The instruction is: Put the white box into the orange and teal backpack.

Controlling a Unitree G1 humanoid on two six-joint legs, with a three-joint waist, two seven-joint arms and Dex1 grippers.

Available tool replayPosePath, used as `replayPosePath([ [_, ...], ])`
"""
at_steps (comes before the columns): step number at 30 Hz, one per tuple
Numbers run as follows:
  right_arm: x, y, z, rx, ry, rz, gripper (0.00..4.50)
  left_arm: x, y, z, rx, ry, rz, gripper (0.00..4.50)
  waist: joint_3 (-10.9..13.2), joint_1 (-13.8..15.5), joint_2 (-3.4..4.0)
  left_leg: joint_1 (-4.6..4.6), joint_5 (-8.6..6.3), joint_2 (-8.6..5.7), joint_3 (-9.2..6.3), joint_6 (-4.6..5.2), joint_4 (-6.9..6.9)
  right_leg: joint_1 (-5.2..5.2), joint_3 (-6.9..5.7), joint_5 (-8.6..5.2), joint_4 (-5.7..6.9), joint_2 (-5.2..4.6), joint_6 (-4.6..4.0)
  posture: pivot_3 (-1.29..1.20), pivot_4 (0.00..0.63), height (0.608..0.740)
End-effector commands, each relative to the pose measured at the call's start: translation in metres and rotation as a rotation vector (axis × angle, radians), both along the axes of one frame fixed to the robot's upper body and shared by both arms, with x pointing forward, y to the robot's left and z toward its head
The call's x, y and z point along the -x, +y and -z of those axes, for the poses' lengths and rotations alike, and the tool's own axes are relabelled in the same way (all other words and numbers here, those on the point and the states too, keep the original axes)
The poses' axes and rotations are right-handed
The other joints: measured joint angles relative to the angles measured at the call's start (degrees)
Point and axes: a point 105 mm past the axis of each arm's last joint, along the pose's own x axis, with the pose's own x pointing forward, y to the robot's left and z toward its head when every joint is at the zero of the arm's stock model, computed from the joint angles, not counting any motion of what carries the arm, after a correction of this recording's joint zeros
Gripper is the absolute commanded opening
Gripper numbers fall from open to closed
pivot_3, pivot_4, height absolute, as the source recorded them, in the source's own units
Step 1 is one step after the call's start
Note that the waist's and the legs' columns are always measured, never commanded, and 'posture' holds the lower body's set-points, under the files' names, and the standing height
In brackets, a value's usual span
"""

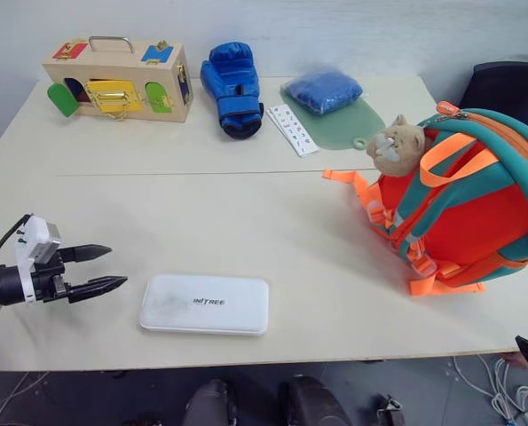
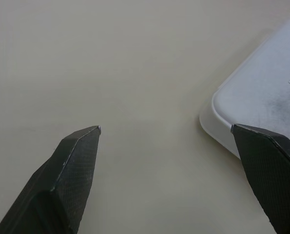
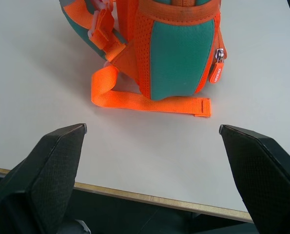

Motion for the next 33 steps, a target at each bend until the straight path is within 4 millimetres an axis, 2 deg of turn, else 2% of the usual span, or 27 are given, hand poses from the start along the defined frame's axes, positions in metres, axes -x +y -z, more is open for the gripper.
replayPosePath([
  [1,0.004,0.001,-0.007,0.020,-0.016,0.002,4.47,-0.002,0.000,-0.010,-0.012,-0.057,-0.011,4.50,0.0,0.0,0.00,0.00,0.00,0.00,0.00,0.00,0.00,0.00,0.00,0.00,0.00,0.00,0.00,0.00,0.150,0.740],
  [13,0.008,0.005,-0.008,0.031,-0.018,0.007,4.47,-0.006,0.003,-0.009,-0.025,-0.067,-0.043,4.50,0.0,0.0,0.00,0.01,0.00,0.00,0.00,0.00,0.01,0.00,0.00,0.00,0.03,0.00,0.00,0.00,0.150,0.740],
  [18,0.003,0.018,-0.014,0.057,-0.010,-0.076,4.47,-0.018,0.003,-0.010,-0.029,-0.075,-0.071,4.50,0.0,0.0,-0.01,0.01,0.02,0.00,0.00,0.01,0.04,0.00,0.00,0.00,0.07,0.00,0.00,0.00,0.150,0.740],
  [20,0.002,0.036,-0.024,0.060,0.008,-0.194,4.10,-0.018,-0.007,-0.009,-0.034,-0.055,-0.001,4.50,0.0,0.0,0.01,0.02,0.03,0.00,0.00,0.01,0.09,0.01,0.00,0.00,0.12,0.00,0.00,0.00,0.150,0.740],
  [22,0.005,0.056,-0.031,0.055,0.035,-0.323,3.62,-0.012,-0.015,-0.009,-0.042,-0.033,0.074,4.12,0.0,0.0,0.03,0.03,0.03,-0.02,0.02,0.02,0.10,0.02,0.02,0.00,0.14,0.00,0.00,0.00,0.150,0.740],
  [24,0.010,0.083,-0.031,0.068,0.093,-0.478,2.94,0.000,-0.020,-0.006,-0.083,0.011,0.152,3.61,0.0,-0.2,-0.01,0.04,0.05,0.02,0.02,-0.02,0.05,0.00,0.01,0.00,0.14,0.07,0.00,0.00,0.150,0.740],
  [27,0.010,0.114,-0.021,0.137,0.158,-0.649,1.92,0.011,-0.022,0.002,-0.154,0.058,0.217,2.70,-0.1,-0.3,-0.13,0.02,0.04,0.14,0.02,-0.11,0.02,-0.01,0.01,0.00,0.07,0.18,0.00,0.00,0.150,0.740],
  [30,-0.003,0.144,-0.009,0.186,0.146,-0.771,0.90,0.011,-0.024,0.010,-0.215,0.063,0.240,1.78,-0.1,-0.1,-0.25,0.00,0.03,0.13,0.01,-0.08,0.16,0.02,0.02,0.00,0.07,0.13,0.00,0.00,0.150,0.740],
  [33,-0.051,0.156,0.001,0.214,0.107,-0.864,0.00,0.010,-0.023,0.018,-0.267,0.066,0.255,0.81,-0.3,-0.8,-0.56,0.08,0.03,0.11,0.04,0.01,0.36,0.08,0.02,0.09,0.14,0.07,-0.01,0.00,0.150,0.740],
])
